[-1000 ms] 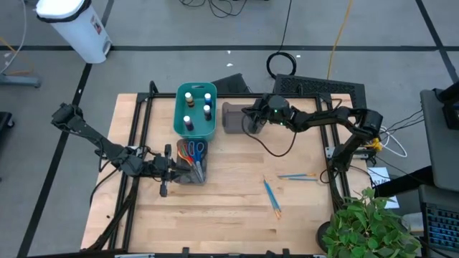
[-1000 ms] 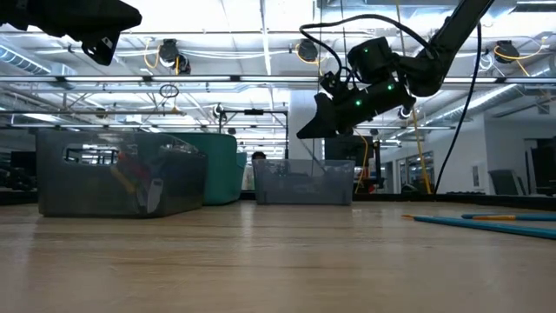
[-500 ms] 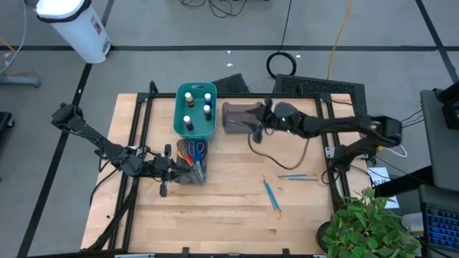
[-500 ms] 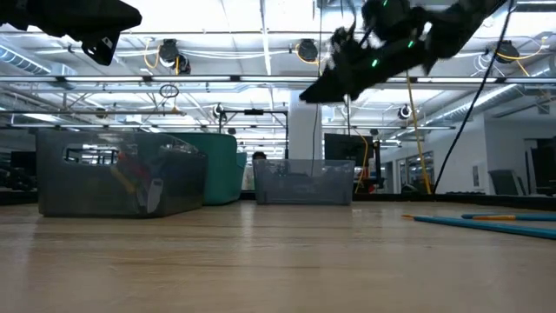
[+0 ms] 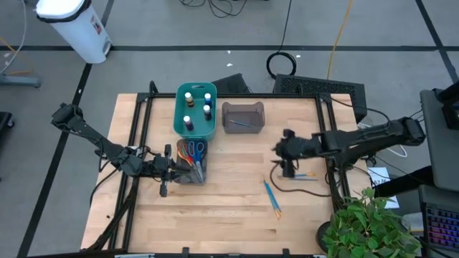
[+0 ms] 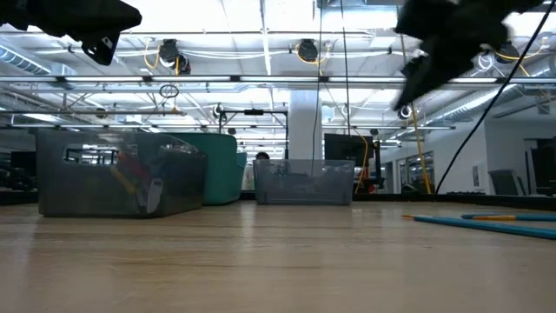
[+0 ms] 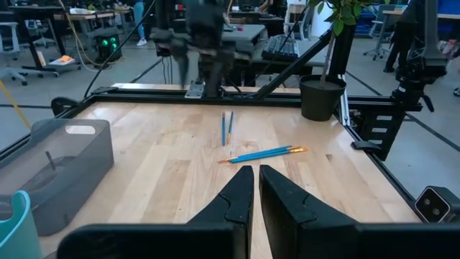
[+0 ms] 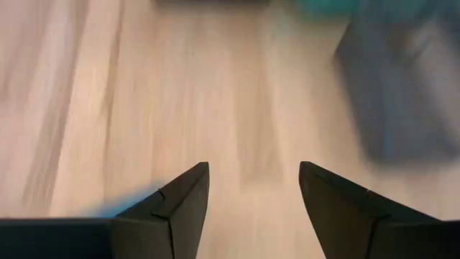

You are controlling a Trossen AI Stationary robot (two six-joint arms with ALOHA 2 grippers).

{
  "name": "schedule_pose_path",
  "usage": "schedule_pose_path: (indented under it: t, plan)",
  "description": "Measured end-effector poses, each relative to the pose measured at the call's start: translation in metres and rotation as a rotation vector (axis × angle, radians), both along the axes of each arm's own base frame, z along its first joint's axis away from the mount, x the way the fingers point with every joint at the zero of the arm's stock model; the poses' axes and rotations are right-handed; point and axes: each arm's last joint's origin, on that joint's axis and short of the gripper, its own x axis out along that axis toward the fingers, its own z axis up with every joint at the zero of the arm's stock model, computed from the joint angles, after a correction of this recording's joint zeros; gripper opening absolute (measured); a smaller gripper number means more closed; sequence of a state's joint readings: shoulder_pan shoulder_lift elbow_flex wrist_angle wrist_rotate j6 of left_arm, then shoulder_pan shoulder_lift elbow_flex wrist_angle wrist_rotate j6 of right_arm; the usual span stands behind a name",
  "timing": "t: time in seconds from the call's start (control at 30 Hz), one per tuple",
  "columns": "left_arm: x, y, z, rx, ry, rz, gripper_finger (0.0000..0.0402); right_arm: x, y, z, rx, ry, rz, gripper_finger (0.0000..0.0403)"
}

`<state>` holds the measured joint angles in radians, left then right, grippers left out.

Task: Pick & Place Paint Supplies
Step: Put the blue paintbrush into the top black bin

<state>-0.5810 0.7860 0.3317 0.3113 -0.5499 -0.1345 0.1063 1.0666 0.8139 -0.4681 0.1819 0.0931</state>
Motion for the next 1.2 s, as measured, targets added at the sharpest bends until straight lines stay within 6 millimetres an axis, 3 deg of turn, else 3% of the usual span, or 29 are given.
schedule_pose_path:
  t: [0.23,0.4,0.73,1.2]
  plan:
    - [0.0,0.0,0.0,0.0,0.0,0.0,0.0033,-0.045,0.013,-0.027,0.053,0.469,-0.112,0.0188]
    - [0.0,0.0,0.0,0.0,0.0,0.0,0.0033,-0.063,0.016,-0.054,0.14,0.625,-0.18,0.0178]
    - [0.0,0.0,0.0,0.0,0.0,0.0,0.0033,-0.088,0.017,-0.105,0.288,0.76,-0.245,0.0158]
    - [0.0,0.0,0.0,0.0,0.001,-0.001,0.0033,-0.083,0.017,-0.111,0.296,0.683,-0.338,0.0089]
